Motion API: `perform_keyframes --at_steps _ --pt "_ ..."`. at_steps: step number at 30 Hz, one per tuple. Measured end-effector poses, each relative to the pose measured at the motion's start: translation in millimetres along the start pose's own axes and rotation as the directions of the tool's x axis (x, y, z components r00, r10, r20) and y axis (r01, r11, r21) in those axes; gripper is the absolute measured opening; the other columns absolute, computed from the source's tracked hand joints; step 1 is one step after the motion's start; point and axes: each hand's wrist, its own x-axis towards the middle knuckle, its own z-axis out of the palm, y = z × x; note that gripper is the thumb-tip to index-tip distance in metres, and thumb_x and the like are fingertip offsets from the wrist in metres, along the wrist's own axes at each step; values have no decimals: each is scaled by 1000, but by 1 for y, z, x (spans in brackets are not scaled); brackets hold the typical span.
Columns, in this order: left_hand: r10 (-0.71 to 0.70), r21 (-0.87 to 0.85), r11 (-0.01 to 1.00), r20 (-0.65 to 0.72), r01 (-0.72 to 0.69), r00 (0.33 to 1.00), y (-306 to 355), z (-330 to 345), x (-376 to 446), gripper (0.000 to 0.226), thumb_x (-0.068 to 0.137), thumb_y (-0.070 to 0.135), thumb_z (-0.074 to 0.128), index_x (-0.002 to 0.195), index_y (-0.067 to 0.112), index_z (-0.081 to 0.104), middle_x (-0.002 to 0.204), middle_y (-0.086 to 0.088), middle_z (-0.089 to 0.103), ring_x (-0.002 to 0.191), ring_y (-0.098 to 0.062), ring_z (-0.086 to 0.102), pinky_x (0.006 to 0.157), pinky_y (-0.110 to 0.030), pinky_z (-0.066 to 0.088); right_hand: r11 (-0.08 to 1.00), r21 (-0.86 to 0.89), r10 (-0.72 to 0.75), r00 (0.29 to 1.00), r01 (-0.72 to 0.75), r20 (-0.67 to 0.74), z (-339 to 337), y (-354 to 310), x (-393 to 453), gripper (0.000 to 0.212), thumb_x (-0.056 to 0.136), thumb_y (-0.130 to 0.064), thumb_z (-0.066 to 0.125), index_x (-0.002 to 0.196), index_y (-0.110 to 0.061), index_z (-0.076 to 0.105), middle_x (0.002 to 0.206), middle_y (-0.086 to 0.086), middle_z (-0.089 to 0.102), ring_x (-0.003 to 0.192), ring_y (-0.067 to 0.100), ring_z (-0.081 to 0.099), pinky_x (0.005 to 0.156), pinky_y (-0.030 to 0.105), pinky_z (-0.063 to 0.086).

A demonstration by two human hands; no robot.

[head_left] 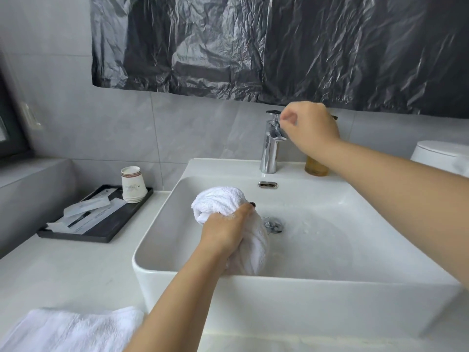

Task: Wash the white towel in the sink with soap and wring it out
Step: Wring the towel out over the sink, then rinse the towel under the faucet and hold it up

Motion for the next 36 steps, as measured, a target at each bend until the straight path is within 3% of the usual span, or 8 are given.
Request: perform_keyframes --at_steps 10,13,17,20,23,26,30,36 --pt "26 25 999 13 -27 1000 0 2 4 41 79 53 72 98 18 71 94 -3 74 89 -24 70 85 -35 56 854 -442 -271 960 273 68 29 3 52 22 98 -11 53 110 -6 71 104 16 64 92 42 61 72 37 42" --pt "22 54 998 42 -24 999 -1 3 4 49 73 59 72 99 18 71 94 -3 75 88 -23 71 88 -39 57 852 -483 -173 980 200 101 22 -5 71 20 93 -8 56 107 -8 71 108 19 65 100 43 61 78 40 45" --pt "20 50 998 40 -22 999 0 1 3 55 69 61 71 103 18 70 96 -2 74 90 -22 71 88 -39 57 944 -322 -42 996 66 79 21 -9 77 22 89 -8 57 101 -12 75 103 17 69 97 40 62 82 42 52" --pt "-3 30 1000 25 2 1000 1 -1 1 50 75 58 72 106 19 66 101 -1 72 94 -23 69 88 -37 55 970 143 214 970 -197 -114 35 5 55 26 86 -6 47 86 -5 73 89 20 71 86 40 67 76 46 56" --pt "0 30 1000 41 -1 999 2 -1 1 63 66 63 70 111 19 67 103 -1 73 94 -23 70 91 -39 55 468 721 737 675 -511 0 55 7 16 25 90 -3 46 78 -4 68 68 12 66 60 23 63 59 29 52" --pt "-8 26 1000 37 7 999 4 0 0 54 76 57 71 112 18 66 102 -2 72 94 -23 69 85 -34 54 -181 822 818 381 -540 430 82 3 -26 22 94 -1 40 98 -5 61 68 6 60 56 16 58 53 24 49" --pt "-49 -26 998 14 49 999 4 -1 -2 51 80 53 71 114 17 63 104 -4 72 93 -24 69 77 -31 53 -447 747 665 376 -492 646 96 -9 -48 25 99 3 29 99 4 54 81 14 64 60 22 65 49 25 55" --pt "-52 -47 998 -1 51 999 5 -1 -1 44 79 52 72 106 19 64 100 -3 73 89 -22 70 78 -31 54 -583 713 652 299 -390 696 99 -6 -60 21 97 8 41 115 12 53 84 25 64 35 25 61 36 25 50"
